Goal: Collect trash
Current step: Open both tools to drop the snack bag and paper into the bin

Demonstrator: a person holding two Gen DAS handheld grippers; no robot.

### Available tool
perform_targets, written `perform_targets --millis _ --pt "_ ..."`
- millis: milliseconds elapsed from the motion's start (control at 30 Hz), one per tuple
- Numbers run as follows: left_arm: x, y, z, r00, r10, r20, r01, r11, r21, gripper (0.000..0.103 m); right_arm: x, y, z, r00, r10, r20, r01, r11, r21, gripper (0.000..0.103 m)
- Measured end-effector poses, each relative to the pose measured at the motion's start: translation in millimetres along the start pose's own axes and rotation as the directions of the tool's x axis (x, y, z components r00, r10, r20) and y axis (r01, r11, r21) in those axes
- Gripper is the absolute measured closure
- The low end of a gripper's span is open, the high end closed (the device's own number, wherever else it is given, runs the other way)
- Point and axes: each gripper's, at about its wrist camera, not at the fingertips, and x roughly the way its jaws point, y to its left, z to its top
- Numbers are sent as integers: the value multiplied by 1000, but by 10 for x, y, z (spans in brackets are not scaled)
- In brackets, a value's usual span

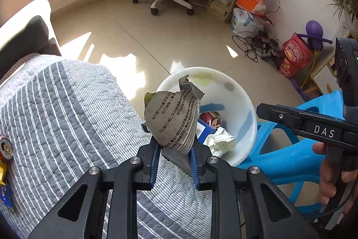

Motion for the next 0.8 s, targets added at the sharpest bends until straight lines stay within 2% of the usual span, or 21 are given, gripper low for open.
perform_targets --millis 167,200,267,300,333,400,567,800 --pt "133 -121 106 1000 3 9 -3 1000 25 76 -53 -127 -5 1000 -29 0 29 999 18 41" --pt "143 -130 117 1000 3 17 -3 999 32 72 -56 -158 -7 999 -33 -1 33 999 24 41" --pt "161 -143 133 1000 -7 25 5 999 45 54 -57 -200 -12 999 -38 -4 38 999 36 41" --pt "162 -141 131 1000 4 25 -5 999 47 38 -61 -218 -14 999 -39 -5 40 998 40 41" --pt "151 -137 120 999 24 34 -26 999 46 30 -66 -234 -15 999 -41 -4 42 998 43 41" --pt "151 -119 113 998 58 35 -59 998 38 21 -79 -250 -17 999 -46 -2 46 998 45 40" --pt "68 39 37 994 109 31 -110 994 28 18 -95 -205 -21 999 -51 0 51 998 40 37" --pt "-230 391 -146 986 162 41 -162 987 5 4 -116 24 -43 998 -56 7 56 998 8 33"
